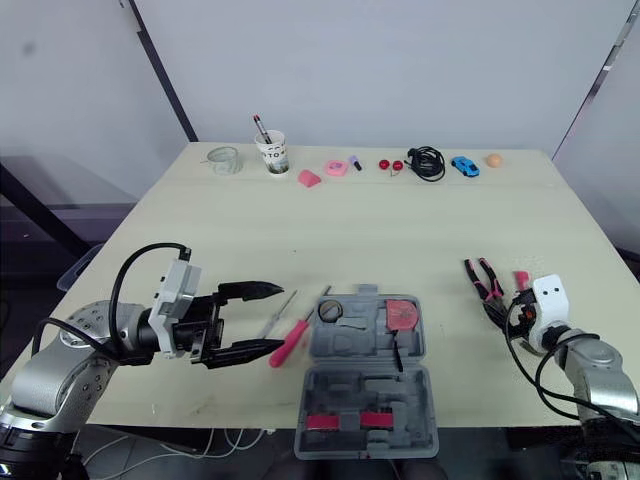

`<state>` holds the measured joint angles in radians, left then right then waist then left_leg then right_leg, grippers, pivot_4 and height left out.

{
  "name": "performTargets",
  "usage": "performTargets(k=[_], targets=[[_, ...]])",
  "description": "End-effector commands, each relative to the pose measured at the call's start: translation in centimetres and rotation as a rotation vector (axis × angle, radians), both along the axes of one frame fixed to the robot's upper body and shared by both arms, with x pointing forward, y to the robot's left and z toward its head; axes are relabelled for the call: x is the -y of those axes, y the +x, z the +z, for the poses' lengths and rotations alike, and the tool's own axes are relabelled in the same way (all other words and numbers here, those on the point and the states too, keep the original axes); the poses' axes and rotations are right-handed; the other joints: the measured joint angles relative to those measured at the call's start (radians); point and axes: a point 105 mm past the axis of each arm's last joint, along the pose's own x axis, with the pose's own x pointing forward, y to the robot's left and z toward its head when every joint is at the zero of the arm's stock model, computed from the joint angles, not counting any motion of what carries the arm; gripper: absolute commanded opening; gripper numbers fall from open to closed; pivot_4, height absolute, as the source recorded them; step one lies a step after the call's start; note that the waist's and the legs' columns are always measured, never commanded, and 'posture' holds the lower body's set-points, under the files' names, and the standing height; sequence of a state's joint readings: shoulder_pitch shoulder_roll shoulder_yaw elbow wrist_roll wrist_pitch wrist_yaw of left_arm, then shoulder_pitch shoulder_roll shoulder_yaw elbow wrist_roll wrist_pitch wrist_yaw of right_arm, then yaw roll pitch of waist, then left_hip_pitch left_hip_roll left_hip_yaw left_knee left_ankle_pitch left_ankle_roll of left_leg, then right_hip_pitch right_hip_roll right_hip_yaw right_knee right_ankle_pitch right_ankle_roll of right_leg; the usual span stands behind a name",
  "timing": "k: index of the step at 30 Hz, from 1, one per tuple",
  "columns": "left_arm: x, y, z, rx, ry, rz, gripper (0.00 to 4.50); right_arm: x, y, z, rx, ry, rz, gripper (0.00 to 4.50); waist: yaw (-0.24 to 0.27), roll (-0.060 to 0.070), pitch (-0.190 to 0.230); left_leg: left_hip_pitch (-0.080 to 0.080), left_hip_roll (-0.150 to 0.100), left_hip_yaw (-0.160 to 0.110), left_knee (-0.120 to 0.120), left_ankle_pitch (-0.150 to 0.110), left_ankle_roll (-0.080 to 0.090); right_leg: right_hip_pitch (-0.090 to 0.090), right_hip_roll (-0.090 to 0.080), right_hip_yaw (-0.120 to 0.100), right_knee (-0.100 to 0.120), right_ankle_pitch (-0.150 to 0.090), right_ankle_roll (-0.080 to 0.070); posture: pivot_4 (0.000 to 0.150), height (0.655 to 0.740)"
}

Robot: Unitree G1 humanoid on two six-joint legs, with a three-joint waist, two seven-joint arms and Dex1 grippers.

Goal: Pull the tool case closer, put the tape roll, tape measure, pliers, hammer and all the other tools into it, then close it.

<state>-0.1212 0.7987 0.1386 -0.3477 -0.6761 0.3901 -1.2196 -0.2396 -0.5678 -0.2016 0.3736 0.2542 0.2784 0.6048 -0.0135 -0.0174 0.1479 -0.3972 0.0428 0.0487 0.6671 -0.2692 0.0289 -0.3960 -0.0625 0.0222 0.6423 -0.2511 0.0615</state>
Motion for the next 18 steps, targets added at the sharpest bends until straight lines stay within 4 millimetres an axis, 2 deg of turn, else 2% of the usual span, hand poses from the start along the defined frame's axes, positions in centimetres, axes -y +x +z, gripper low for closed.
performTargets(k=[1,5,15,16,17,18], targets=[[0.7,-0.6,1.1,0.037,-0.005,-0.05,4.5,-0.2,0.7,0.2,0.006,-0.01,0.009,4.41,0.0,0.0,0.0,0.0,0.0,0.0,0.0,0.0,0.0,0.0,0.0,0.0,0.0,0.0,0.0,0.15,0.74],[1.2,-0.9,1.8,0.052,-0.005,-0.064,4.5,-0.9,1.8,-1.1,-0.053,0.007,0.015,4.41,-0.003,-0.001,0.0,0.0,0.0,0.0,0.0,0.0,0.0,0.0,0.0,0.001,0.0,0.0,0.0,0.15,0.74],[1.3,-1.2,2.1,0.059,-0.008,-0.051,4.5,-1.8,1.9,-2.3,-0.097,0.052,0.049,4.41,-0.005,-0.001,0.0,0.001,0.0,0.0,0.001,0.0,0.0,0.0,0.001,0.001,0.001,0.0,0.0,0.15,0.74],[1.3,-1.2,2.1,0.059,-0.007,-0.05,4.5,-1.9,1.7,-2.5,-0.1,0.053,0.05,3.84,-0.005,-0.001,0.0,0.001,0.001,0.0,0.001,0.0,0.0,0.0,0.001,0.001,0.001,0.0,0.0,0.15,0.74],[1.2,-1.2,2.1,0.059,-0.007,-0.047,4.5,-1.9,1.6,-2.7,-0.103,0.054,0.049,3.55,-0.005,-0.001,0.0,0.001,0.001,0.0,0.001,0.0,0.0,0.0,0.001,0.001,0.001,0.0,0.0,0.15,0.74],[1.2,-1.2,2.1,0.06,-0.006,-0.046,4.5,-1.9,1.4,-2.8,-0.106,0.055,0.046,3.07,-0.005,-0.001,0.0,0.001,0.001,0.0,0.001,0.0,0.0,0.0,0.001,0.001,0.001,0.0,0.0,0.15,0.74]])
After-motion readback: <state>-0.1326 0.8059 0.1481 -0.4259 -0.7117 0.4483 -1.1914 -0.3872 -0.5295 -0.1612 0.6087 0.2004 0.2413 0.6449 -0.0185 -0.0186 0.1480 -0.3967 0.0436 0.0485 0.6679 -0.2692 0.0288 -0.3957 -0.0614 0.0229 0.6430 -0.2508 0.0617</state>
